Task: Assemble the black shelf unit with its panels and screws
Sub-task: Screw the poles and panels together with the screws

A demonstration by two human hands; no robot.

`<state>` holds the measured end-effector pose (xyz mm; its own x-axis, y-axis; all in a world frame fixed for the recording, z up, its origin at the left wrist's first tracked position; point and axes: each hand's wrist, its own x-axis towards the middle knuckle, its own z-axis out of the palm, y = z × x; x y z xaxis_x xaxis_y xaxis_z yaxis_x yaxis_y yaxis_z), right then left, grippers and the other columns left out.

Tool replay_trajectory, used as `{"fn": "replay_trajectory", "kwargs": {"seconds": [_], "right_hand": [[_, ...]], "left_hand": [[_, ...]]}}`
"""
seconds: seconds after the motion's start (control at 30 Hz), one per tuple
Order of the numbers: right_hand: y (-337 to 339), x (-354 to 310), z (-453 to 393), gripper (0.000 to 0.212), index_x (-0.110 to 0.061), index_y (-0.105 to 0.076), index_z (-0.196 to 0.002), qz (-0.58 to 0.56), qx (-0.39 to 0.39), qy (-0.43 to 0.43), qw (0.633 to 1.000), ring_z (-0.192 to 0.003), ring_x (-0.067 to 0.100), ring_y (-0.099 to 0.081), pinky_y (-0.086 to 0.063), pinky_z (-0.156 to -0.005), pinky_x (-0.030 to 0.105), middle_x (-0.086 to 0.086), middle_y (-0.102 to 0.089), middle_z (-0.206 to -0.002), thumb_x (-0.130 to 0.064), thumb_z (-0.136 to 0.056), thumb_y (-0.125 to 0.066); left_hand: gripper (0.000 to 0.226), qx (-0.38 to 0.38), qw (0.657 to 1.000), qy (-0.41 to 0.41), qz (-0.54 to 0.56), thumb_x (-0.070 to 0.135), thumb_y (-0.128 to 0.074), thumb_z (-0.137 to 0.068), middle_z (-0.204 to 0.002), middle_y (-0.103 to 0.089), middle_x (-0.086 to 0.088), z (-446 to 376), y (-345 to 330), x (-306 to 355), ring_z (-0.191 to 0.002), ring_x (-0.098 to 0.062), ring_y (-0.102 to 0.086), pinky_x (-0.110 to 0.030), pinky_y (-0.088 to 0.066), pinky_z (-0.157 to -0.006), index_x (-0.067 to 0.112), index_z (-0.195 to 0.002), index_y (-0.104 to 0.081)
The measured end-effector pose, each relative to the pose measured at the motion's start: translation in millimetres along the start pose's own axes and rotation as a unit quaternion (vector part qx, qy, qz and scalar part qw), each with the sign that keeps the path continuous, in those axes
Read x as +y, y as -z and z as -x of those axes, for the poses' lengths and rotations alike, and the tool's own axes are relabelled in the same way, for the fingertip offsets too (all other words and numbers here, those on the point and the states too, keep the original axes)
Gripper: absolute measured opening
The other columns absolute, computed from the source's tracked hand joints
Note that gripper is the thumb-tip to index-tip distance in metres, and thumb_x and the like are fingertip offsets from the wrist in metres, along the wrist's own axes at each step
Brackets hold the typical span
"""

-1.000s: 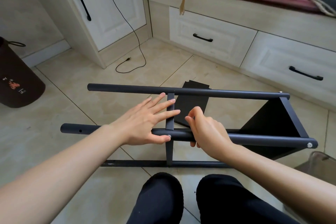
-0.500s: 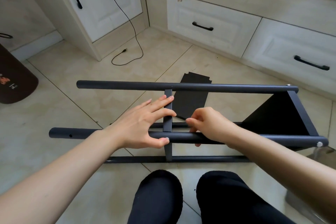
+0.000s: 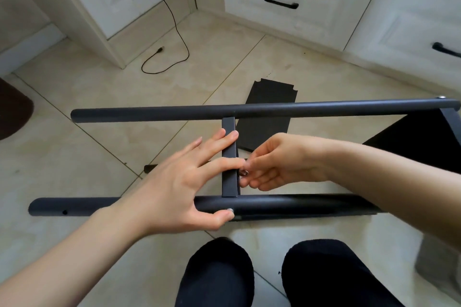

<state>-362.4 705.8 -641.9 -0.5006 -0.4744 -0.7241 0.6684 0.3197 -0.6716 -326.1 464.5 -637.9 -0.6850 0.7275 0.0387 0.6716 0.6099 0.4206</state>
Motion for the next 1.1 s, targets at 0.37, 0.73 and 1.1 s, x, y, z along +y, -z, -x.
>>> {"fn": "replay_trajectory", "kwargs": {"seconds": [0.37, 0.73, 1.1], "right_hand": [[-8.6, 13.1, -13.0, 0.016, -0.012, -0.072, -0.083, -0.04, -0.091, 0.01, 0.995, -0.069, 0.01, -0.066, -0.055, -0.068, 0.02, 0.005, -0.073, -0.082, -0.012, -0.096, -0.062], [-11.7, 13.6, -18.9, 0.014, -0.013, -0.074, -0.087, -0.02, -0.122, 0.043, 0.991, -0.069, 0.009, -0.065, -0.055, -0.071, 0.02, 0.001, -0.072, -0.076, -0.013, -0.095, -0.063], [-18.1, 16.4, -18.2, 0.03, -0.022, -0.072, -0.068, 0.072, -0.103, 0.047, 0.991, -0.07, 0.009, -0.061, -0.05, -0.07, 0.021, -0.001, -0.068, -0.076, -0.016, -0.095, -0.063]], "left_hand": [[0.075, 0.018, 1.0, -0.01, -0.012, 0.057, -0.068, -0.075, -0.164, -0.027, 0.003, 3.7, -3.6, 3.6, -0.154, -0.017, -0.019, -0.053, -0.026, -0.12, 0.03, -0.142, -0.049], [0.075, 0.016, 1.0, -0.002, -0.008, 0.056, -0.069, -0.074, -0.163, -0.029, 0.002, 3.8, -1.8, 6.3, -0.154, -0.017, -0.019, -0.048, -0.027, -0.12, 0.027, -0.141, -0.053], [0.076, 0.017, 1.0, -0.008, -0.005, 0.055, -0.071, -0.072, -0.163, -0.03, 0.001, 3.4, -2.9, 5.6, -0.153, -0.018, -0.021, -0.051, -0.031, -0.118, 0.03, -0.14, -0.047]]}}
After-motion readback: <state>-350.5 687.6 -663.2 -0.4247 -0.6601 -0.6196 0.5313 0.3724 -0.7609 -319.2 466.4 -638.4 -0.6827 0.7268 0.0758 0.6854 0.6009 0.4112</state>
